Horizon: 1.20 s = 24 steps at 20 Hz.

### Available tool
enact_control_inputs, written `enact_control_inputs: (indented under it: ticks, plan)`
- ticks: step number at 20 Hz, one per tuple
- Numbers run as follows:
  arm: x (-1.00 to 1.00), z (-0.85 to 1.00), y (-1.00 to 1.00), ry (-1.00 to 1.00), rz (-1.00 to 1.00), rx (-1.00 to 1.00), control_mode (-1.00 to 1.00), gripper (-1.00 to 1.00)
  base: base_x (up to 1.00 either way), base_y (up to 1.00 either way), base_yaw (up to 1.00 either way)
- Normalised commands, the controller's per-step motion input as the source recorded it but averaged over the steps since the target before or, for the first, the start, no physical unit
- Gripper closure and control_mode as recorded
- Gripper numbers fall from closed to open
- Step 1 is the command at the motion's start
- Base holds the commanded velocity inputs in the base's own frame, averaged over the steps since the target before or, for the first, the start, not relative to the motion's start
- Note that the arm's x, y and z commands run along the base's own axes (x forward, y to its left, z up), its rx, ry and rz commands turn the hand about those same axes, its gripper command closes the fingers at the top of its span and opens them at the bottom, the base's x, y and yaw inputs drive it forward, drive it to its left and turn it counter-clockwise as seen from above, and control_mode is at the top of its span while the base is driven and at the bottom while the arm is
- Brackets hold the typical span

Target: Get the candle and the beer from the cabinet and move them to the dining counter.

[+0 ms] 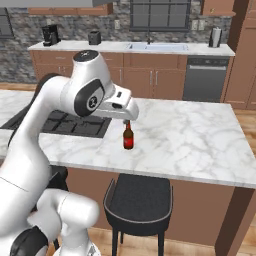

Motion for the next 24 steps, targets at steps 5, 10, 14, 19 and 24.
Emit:
enact_control_inputs:
  ticks: [5, 10, 14, 19, 24]
  plan:
    - [-0.85, 0.18, 0.66, 0.0, -0.08, 0.0, -1.0, -1.0, 0.0, 0.0, 0.0]
    - [-0.6, 0.18, 0.66, 0.0, 0.0, 0.0, -1.0, -1.0, 0.0, 0.0, 0.0]
    - [-0.47, 0.03, 0.26, 0.0, 0.06, 0.0, -1.0, -1.0, 0.0, 0.0, 0.0]
    - [-0.35, 0.0, 0.17, 0.01, 0.21, 0.0, -1.0, -1.0, 0.0, 0.0, 0.0]
    - [-0.29, -0.01, 0.07, 0.03, 0.19, 0.0, -1.0, -1.0, 0.0, 0.0, 0.0]
